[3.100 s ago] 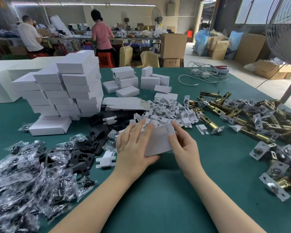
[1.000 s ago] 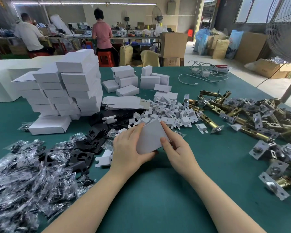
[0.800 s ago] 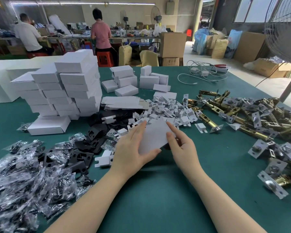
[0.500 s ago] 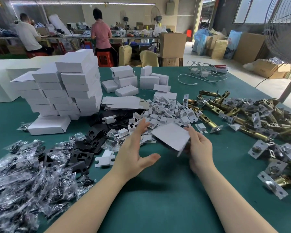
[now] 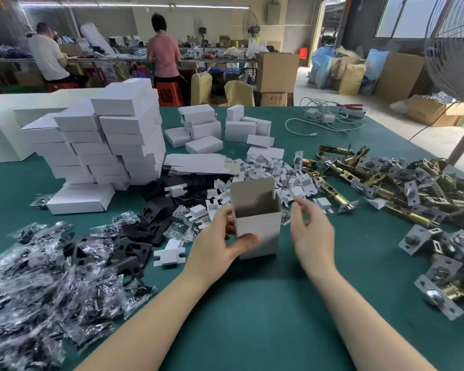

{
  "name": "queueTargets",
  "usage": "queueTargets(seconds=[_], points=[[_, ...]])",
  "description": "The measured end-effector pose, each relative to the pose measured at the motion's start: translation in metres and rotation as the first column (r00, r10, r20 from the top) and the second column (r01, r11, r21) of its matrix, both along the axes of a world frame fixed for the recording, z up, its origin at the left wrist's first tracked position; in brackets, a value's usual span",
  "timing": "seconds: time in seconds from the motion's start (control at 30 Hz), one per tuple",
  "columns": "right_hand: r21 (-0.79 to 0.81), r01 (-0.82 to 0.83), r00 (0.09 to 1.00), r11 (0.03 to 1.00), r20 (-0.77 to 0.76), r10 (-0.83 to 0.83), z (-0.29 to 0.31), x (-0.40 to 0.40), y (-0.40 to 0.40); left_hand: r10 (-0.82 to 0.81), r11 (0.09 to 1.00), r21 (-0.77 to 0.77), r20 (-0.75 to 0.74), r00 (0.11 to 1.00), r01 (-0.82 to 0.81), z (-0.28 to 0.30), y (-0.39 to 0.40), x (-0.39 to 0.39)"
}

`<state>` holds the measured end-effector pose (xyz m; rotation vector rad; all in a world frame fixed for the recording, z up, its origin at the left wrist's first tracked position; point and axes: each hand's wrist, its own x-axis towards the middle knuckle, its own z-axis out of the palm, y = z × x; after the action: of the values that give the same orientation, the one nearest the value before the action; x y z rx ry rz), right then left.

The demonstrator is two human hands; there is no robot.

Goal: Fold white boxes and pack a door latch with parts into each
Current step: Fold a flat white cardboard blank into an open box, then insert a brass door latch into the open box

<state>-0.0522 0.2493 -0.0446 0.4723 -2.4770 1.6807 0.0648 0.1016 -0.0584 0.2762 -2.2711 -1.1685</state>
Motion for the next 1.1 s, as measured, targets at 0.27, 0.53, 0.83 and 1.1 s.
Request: queueTargets(seconds=[0.27,0.53,0.83,1.1], points=[[0.746,0.291,0.957,0.599,-0.211,-0.201,0.042,-0.103,0.067,-0.068,0.996,0.063,0.068,0.995,0.063,-0.005,-0.003,-0.005],[0.971,0.159,0.985,0.176,-0.145,-0.09,0.042,-0.14,0.124,-0.051,0.994,0.098,0.022,0.998,0.048,-0.003,-0.003,-0.006],[0.992,0.062,0.986,0.109,-0.044,-0.162,0.053,-0.149,0.121,-0.007,0.99,0.141,-0.068,0.998,0.016,-0.006,-0.006,-0.005],[0.977,0.044,0.991,0.21,-0.016,-0.133,0.049,-0.159,0.123,-0.004,0.987,0.16,-0.077,0.997,0.016,-0.007,-0.007,-0.007]])
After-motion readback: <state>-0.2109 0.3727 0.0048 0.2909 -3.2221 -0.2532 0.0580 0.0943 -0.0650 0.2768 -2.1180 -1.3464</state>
